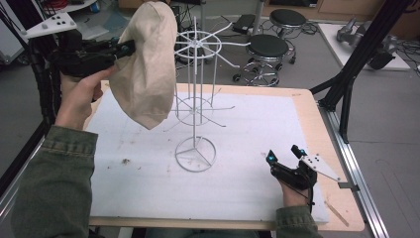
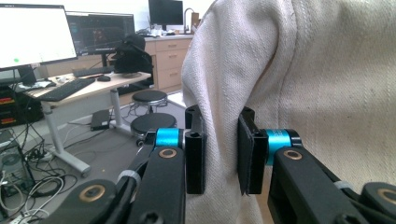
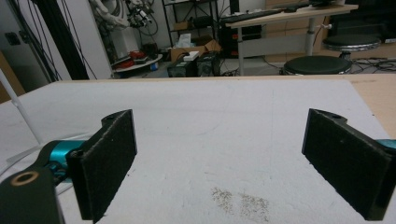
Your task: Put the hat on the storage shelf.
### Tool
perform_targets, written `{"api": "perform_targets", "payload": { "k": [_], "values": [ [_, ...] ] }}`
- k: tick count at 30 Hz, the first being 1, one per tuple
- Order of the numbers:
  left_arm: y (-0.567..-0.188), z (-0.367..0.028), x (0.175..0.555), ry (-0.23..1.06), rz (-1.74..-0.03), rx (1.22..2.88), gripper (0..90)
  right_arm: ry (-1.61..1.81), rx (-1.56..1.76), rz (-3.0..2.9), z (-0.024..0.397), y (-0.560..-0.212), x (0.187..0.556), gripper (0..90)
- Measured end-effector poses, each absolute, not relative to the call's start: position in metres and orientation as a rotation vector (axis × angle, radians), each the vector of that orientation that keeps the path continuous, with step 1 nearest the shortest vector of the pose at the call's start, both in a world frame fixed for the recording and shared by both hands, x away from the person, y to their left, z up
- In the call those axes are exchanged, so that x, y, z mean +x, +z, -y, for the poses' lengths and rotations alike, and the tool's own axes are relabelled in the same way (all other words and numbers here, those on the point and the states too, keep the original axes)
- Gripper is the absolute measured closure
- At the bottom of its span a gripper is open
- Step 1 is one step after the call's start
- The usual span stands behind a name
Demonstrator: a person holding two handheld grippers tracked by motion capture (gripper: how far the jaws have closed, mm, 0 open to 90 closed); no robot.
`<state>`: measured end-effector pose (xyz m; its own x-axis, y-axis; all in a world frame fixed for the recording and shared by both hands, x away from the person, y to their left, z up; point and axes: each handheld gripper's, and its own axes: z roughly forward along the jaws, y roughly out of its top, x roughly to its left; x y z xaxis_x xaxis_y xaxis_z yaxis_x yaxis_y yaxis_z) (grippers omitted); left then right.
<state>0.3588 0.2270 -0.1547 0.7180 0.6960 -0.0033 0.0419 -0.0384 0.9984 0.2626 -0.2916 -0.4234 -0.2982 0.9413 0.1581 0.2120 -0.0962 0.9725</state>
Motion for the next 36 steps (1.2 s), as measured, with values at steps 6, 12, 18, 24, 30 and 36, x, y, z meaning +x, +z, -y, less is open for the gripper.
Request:
{"api": "perform_targets", "payload": {
  "k": [6,12,18,24,30,36],
  "values": [
    [-0.152,-0.225,0.358,0.63,-0.629,1.584,75.7,1.448,1.289,-1.537,0.291,-0.423,0.262,9.3],
    [-0.154,-0.223,0.355,0.665,-0.62,1.667,76.4,1.447,1.284,-1.53,0.291,-0.423,0.263,9.3],
    [-0.156,-0.222,0.353,0.677,-0.597,1.712,77.2,1.448,1.287,-1.532,0.291,-0.423,0.262,9.3],
    [-0.16,-0.223,0.354,0.659,-0.584,1.73,77.0,1.446,1.283,-1.531,0.291,-0.423,0.262,9.3],
    [-0.163,-0.222,0.357,0.599,-0.567,1.714,57.9,1.446,1.283,-1.529,0.291,-0.423,0.263,9.3],
    [-0.167,-0.227,0.36,0.588,-0.586,1.666,49.5,1.446,1.288,-1.528,0.292,-0.423,0.262,9.3]
  ]
}}
